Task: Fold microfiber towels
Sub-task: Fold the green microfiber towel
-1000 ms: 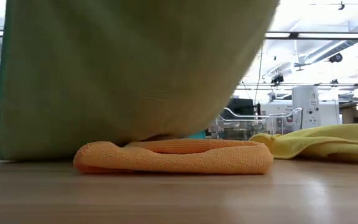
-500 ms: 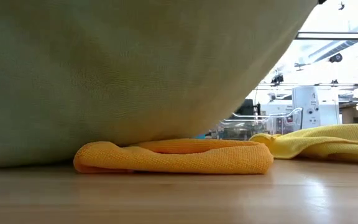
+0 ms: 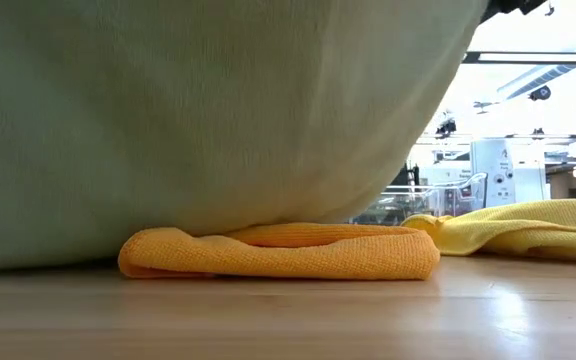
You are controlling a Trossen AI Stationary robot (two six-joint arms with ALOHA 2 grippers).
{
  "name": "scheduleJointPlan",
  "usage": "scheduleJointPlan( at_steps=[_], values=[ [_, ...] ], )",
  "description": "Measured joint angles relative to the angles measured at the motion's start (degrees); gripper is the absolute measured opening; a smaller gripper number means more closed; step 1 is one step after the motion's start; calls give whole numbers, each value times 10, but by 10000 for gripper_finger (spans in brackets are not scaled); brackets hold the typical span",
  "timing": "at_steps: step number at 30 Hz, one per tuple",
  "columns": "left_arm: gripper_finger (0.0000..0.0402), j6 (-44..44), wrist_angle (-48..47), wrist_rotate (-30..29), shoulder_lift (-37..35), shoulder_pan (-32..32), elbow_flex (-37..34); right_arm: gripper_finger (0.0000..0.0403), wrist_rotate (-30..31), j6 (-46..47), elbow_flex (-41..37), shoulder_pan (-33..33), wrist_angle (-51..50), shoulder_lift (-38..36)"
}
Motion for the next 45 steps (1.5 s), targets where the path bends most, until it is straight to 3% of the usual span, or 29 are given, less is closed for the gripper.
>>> scheduleJointPlan(
  at_steps=[5, 11, 14, 17, 29, 37, 45],
  values=[
    [0, 0, -29, -24, 0, 0, -8, 8, 114, 0, -7, 0, 23, 6],
    [0, -41, -193, -100, -11, 0, -8, 8, 315, -5, -7, -2, 24, 6],
    [0, -76, -265, -109, -12, 0, -8, 8, 377, -15, -7, -8, 27, 9],
    [0, -98, -304, -116, -11, 0, -9, 8, 385, -15, -7, -20, 37, 23],
    [0, -115, -303, -134, -10, 3, -27, 9, 387, -48, -7, -83, 133, 177],
    [1, -148, -302, -135, -10, 12, -66, 9, 387, -60, -7, -104, 155, 222],
    [64, -167, -303, -139, -10, 13, -91, 9, 386, -54, -7, -111, 184, 226]
  ],
)
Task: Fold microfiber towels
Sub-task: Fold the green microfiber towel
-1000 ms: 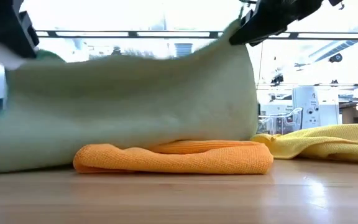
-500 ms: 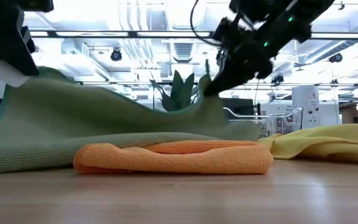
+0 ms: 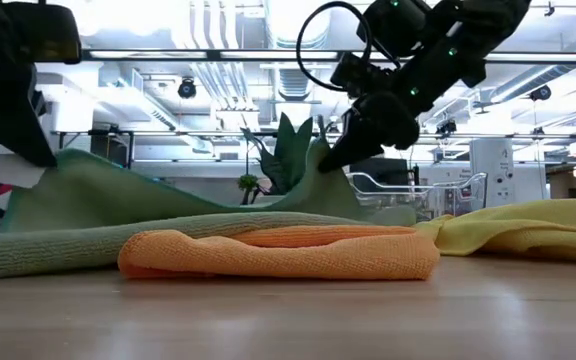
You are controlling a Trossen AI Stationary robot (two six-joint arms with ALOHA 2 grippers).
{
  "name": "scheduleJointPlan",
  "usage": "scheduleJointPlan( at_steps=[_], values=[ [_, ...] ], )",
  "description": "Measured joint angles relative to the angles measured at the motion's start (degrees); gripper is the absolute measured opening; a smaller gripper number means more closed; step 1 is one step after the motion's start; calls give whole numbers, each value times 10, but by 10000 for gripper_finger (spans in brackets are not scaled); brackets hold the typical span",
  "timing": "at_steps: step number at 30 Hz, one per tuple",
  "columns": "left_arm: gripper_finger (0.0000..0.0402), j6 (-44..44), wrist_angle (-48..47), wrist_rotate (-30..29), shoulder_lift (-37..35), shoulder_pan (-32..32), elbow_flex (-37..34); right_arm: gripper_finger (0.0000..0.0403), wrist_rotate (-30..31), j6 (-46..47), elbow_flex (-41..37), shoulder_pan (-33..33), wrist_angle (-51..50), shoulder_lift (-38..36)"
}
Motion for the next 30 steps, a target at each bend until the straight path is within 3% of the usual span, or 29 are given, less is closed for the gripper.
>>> scheduleJointPlan(
  at_steps=[4, 11, 17, 24, 30],
  values=[
    [98, 0, 1, -7, 0, 2, -1, 28, 0, 11, 0, -6, -1, -5],
    [153, 0, -5, -7, 0, 3, 2, 100, 1, 17, 2, -9, -1, -19],
    [188, -14, -62, -7, -1, 12, 17, 146, 2, 19, 15, -14, -1, -47],
    [192, -32, -134, -6, -8, 30, 21, 157, 16, 45, 31, -41, -45, -74],
    [192, -30, -135, -6, -9, 49, 20, 149, 16, 49, 34, -52, -119, -75]
  ],
)
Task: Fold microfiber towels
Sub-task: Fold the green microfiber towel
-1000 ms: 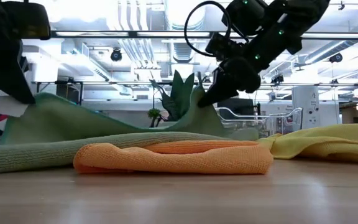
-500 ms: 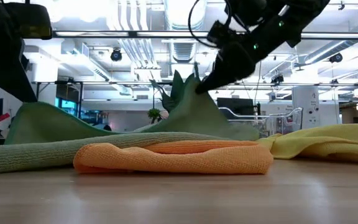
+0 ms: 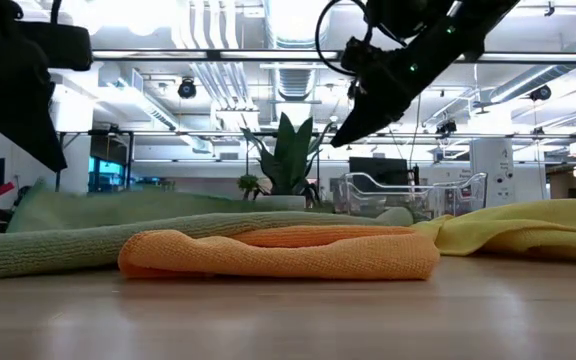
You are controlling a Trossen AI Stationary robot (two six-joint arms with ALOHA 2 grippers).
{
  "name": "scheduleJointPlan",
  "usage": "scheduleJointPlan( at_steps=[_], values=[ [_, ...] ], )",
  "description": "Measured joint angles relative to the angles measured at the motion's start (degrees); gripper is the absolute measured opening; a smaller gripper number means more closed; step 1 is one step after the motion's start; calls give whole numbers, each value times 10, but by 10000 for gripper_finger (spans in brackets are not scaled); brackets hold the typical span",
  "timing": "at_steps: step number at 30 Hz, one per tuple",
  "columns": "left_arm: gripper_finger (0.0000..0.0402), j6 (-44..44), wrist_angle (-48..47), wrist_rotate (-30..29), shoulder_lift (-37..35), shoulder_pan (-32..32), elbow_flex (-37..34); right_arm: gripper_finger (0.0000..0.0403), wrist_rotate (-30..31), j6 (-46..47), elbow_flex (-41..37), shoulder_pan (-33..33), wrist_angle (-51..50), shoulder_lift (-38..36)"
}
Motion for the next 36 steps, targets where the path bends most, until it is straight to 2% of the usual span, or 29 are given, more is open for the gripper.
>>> scheduleJointPlan(
  at_steps=[6, 9, 11, 15, 17, 20, 29, 36],
  values=[
    [192, 0, 0, 0, 0, 12, -2, 148, -2, 9, -2, 0, -14, 0],
    [192, 4, 26, -1, 0, 13, 0, 144, -27, 17, -4, 5, -15, 0],
    [192, 28, 83, 0, 0, 13, -1, 143, -66, 19, -8, 11, -18, 0],
    [192, 127, 278, 0, 14, 13, -10, 143, -158, -13, -19, 37, -16, 0],
    [192, 176, 364, 6, 33, 13, -10, 140, -167, -20, -23, 59, -17, 3],
    [192, 208, 419, 19, 73, 13, 5, 133, -167, -30, -24, 89, -25, 4],
    [192, 166, 393, 120, 212, 12, 53, 111, -165, -15, -24, 139, -30, 5],
    [191, 151, 338, 130, 239, 13, 81, 97, -165, -15, -24, 141, -27, 5]
  ],
)
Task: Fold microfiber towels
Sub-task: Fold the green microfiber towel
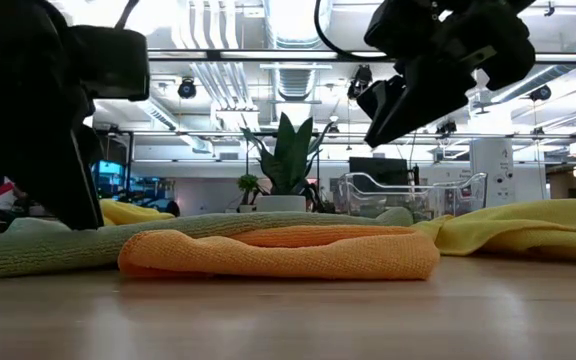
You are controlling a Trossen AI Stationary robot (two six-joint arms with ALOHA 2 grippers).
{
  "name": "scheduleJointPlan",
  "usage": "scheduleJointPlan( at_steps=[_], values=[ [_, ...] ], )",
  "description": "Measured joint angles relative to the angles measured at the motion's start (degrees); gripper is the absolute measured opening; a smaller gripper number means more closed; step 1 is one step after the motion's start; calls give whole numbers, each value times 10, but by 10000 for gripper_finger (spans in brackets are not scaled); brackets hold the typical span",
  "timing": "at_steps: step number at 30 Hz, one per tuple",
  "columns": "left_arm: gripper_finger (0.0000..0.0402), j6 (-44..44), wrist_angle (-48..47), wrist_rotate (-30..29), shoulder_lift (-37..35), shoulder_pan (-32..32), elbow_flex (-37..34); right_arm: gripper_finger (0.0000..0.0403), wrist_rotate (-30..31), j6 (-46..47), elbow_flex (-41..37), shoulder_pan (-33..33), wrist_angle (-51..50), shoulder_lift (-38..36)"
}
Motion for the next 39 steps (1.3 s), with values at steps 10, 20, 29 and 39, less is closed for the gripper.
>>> scheduleJointPlan(
  at_steps=[10, 20, 29, 39],
  values=[
    [98, 0, -7, 29, 35, 0, 2, 75, 0, 3, 0, 0, 2, 0],
    [2, -15, -165, 53, -26, -1, 4, 52, 4, 12, -9, 3, 13, 0],
    [1, -26, -252, -5, -122, -1, 0, 11, 3, 26, -30, 30, 142, 37],
    [0, -29, -307, -33, -181, -1, -2, 9, 4, 5, 49, 62, 233, 175]
  ],
)
